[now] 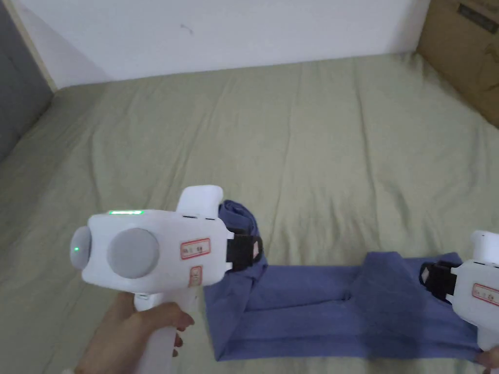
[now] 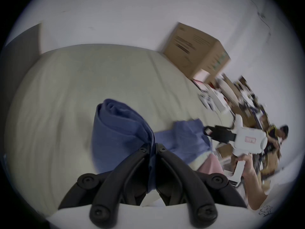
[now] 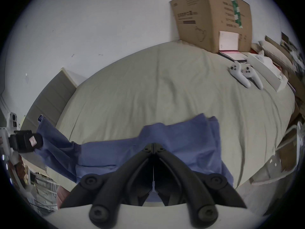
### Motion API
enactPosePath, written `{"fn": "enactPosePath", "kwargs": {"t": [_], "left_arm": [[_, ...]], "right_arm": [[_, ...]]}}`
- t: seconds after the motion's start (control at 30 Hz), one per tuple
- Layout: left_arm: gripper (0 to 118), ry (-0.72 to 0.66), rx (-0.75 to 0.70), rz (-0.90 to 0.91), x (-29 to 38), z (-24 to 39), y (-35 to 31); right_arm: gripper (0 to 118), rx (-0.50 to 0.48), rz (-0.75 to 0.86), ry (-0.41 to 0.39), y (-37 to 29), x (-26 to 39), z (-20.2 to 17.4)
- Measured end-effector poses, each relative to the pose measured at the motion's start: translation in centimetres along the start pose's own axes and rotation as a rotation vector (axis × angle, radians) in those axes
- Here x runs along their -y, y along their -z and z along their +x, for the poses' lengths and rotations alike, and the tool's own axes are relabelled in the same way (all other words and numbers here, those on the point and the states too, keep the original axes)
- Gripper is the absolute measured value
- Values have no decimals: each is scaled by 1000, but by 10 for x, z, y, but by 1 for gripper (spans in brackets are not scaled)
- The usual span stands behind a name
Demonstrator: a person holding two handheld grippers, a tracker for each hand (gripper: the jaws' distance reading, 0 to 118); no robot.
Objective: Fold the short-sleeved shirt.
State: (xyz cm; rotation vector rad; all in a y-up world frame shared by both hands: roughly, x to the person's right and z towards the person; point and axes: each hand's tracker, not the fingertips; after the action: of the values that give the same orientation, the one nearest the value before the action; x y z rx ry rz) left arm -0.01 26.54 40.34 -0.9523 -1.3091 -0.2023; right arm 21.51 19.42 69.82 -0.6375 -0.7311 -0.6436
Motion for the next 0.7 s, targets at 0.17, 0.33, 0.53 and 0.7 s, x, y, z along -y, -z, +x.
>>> {"fn": "enactPosePath", "kwargs": {"t": [0.17,0.33,0.53,0.7], "left_arm": [[5,66,68,-148,23,43,84],[105,19,147,-312,54,47,148],[96,-154,124,-222,45,23,123],[3,-222,100,-82,39,-1,85]], "right_arm": [[0,30,-6,62,-3,8,29],[0,43,-19,119,-1,14,48],[0,41,-20,120,-4,14,51],[0,21,-9,115,-8,13,48]]}}
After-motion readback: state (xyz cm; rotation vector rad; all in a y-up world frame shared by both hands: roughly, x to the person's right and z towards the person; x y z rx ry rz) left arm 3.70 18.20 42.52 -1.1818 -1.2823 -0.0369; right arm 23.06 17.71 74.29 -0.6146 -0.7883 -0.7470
